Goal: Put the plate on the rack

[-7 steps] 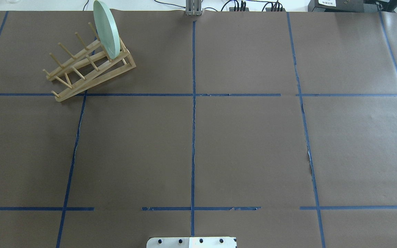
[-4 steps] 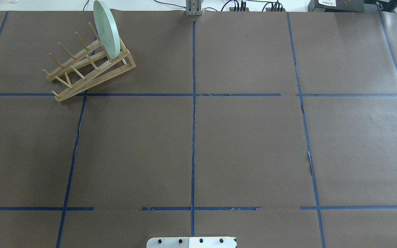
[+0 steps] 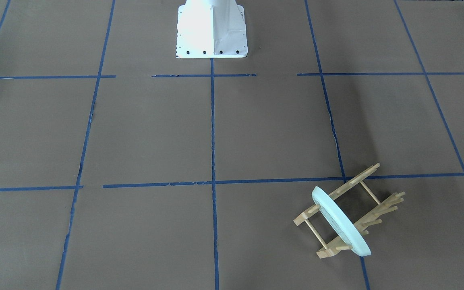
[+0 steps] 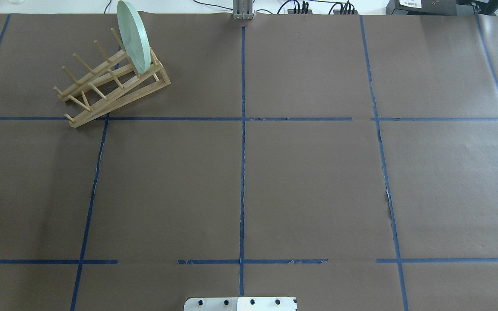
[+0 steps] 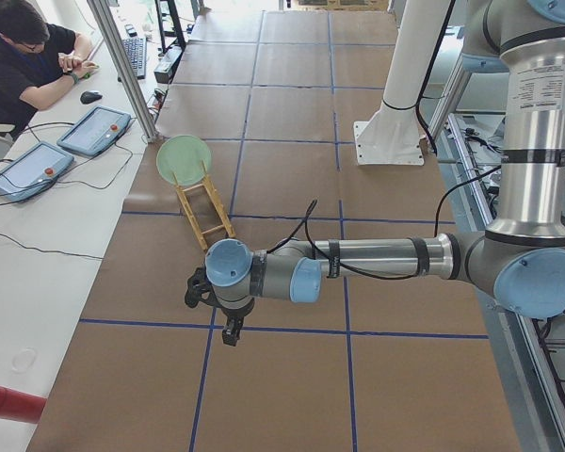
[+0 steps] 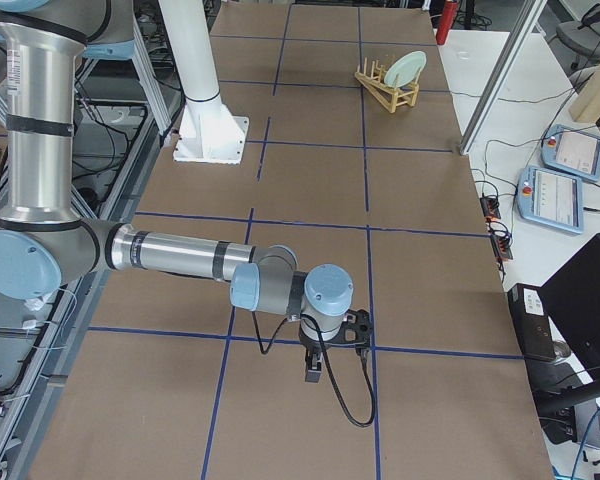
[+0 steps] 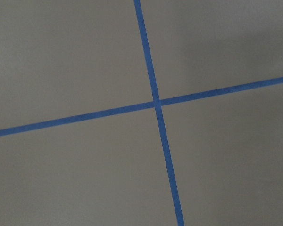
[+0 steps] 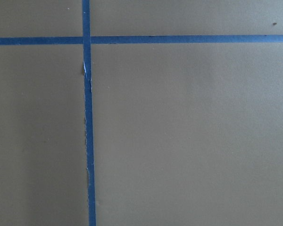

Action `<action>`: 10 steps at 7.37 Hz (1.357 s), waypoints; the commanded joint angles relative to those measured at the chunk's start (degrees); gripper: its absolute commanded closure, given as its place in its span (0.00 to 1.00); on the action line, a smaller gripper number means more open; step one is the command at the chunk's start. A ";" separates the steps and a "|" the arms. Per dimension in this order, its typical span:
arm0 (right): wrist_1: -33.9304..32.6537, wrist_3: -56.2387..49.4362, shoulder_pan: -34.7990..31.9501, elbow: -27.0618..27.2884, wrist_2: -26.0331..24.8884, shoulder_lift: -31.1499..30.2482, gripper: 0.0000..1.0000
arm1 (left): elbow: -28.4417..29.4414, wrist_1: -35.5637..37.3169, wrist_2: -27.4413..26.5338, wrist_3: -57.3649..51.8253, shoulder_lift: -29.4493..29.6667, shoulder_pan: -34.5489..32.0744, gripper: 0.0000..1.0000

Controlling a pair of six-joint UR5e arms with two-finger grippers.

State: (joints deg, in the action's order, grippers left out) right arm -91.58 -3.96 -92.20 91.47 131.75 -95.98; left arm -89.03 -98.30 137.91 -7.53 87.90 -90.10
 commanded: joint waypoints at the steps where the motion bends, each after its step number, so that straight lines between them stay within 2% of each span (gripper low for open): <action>1: 0.00 0.01 0.00 0.02 0.00 0.00 0.00 | -2.46 0.30 -0.10 -0.12 -1.15 -0.78 0.00; 10: -0.09 0.01 0.00 -0.06 0.00 0.00 0.00 | -2.38 0.57 -1.50 0.23 -2.20 -1.92 0.00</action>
